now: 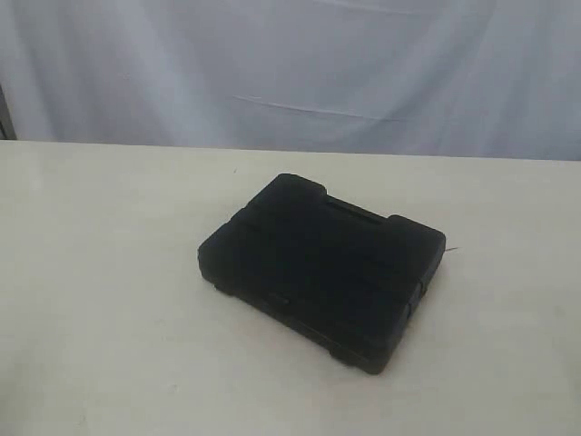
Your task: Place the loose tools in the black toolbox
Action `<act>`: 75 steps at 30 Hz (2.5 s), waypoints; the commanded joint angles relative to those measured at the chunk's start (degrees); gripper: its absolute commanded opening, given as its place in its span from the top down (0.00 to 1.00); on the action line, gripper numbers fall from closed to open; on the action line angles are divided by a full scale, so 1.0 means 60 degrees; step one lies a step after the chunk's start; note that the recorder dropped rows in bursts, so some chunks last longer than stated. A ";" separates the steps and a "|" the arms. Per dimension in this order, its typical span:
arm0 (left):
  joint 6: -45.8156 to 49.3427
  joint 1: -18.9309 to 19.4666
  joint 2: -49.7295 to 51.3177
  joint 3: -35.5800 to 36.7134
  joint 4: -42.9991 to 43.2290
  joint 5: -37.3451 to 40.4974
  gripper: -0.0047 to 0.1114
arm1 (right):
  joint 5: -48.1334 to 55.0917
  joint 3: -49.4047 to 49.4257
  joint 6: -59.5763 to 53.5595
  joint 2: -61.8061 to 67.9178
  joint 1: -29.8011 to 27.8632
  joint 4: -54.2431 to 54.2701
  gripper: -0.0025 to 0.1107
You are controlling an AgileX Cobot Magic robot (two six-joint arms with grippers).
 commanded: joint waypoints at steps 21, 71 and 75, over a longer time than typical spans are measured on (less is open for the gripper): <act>-0.0007 -0.0019 -0.0026 0.0021 -0.0023 0.0008 0.96 | 0.2353 0.1051 0.1739 -0.2079 -0.0030 -0.3730 0.98; -0.0010 -0.0019 -0.0026 0.0021 -0.0023 0.0008 0.96 | 0.2570 0.1051 0.1887 -0.2079 -0.0104 -0.3666 0.98; -0.0010 -0.0019 -0.0026 0.0021 -0.0023 0.0008 0.96 | 0.2570 0.1051 0.1887 -0.2079 -0.0104 -0.3666 0.98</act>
